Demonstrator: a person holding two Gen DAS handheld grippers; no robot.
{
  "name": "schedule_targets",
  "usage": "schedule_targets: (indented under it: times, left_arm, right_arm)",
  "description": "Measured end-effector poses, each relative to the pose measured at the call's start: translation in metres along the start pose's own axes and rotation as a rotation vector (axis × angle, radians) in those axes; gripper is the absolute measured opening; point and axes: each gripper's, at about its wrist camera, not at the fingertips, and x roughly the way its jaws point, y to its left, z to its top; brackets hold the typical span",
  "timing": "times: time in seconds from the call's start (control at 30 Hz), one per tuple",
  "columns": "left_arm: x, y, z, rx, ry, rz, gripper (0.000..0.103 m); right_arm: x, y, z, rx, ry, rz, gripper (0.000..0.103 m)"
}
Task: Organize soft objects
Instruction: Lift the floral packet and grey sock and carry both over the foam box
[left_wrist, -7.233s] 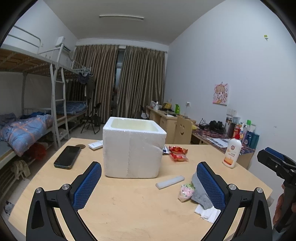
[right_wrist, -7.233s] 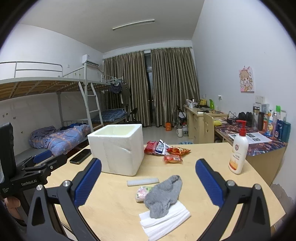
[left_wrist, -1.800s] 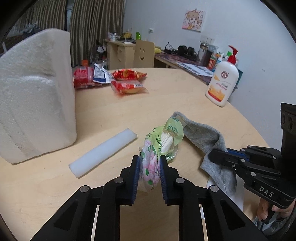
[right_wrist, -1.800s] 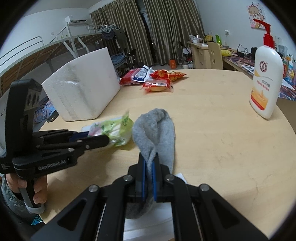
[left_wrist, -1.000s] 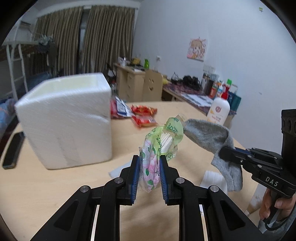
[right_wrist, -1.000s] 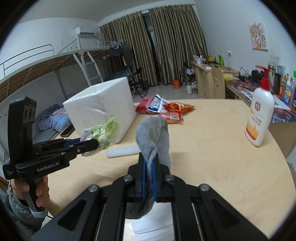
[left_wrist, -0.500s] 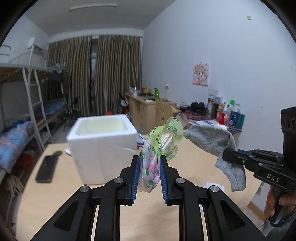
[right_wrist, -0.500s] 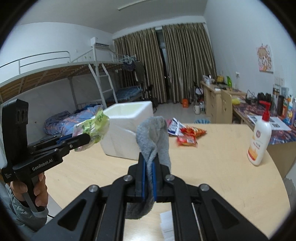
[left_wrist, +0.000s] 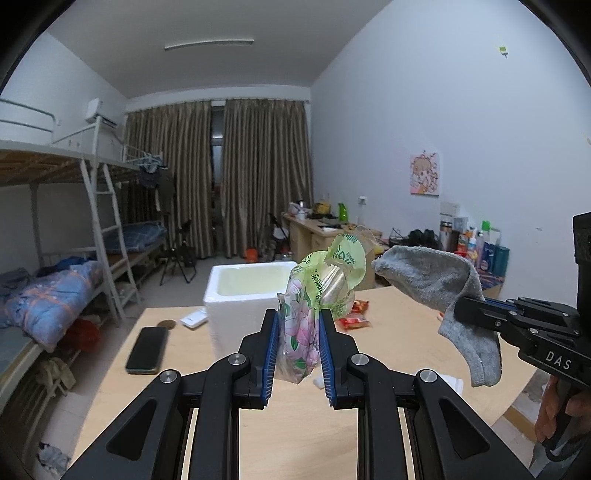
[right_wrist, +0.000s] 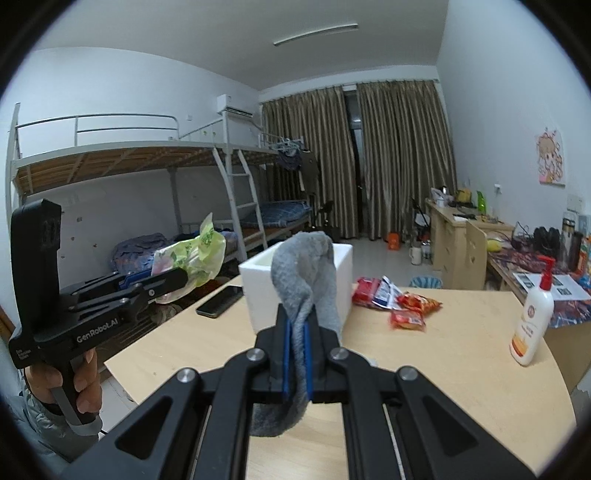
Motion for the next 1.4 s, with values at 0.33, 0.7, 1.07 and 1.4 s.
schedule_targets:
  times: [0.33,0.7,1.07,1.4]
  left_arm:
    - [-0.015,0.025,0.0,-0.029,-0.007,0.055,0.023]
    - [0.003,0.034,0.008,-0.034,0.009,0.074,0.023]
    - [0.034,0.041,0.02,-0.038,0.032,0.073,0.023]
    - [0.075,0.057,0.035,-0.064,0.06,0.057,0.023]
  right_arm:
    - [0.025,0.014,0.005,-0.028,0.003,0.061,0.009]
    - [0.042,0.028,0.01,-0.033,0.021,0.074,0.009]
    - [0.069,0.026,0.027,-0.039,0.04,0.063,0.009]
    - [0.093,0.017,0.049,-0.031,0.054,0.061,0.009]
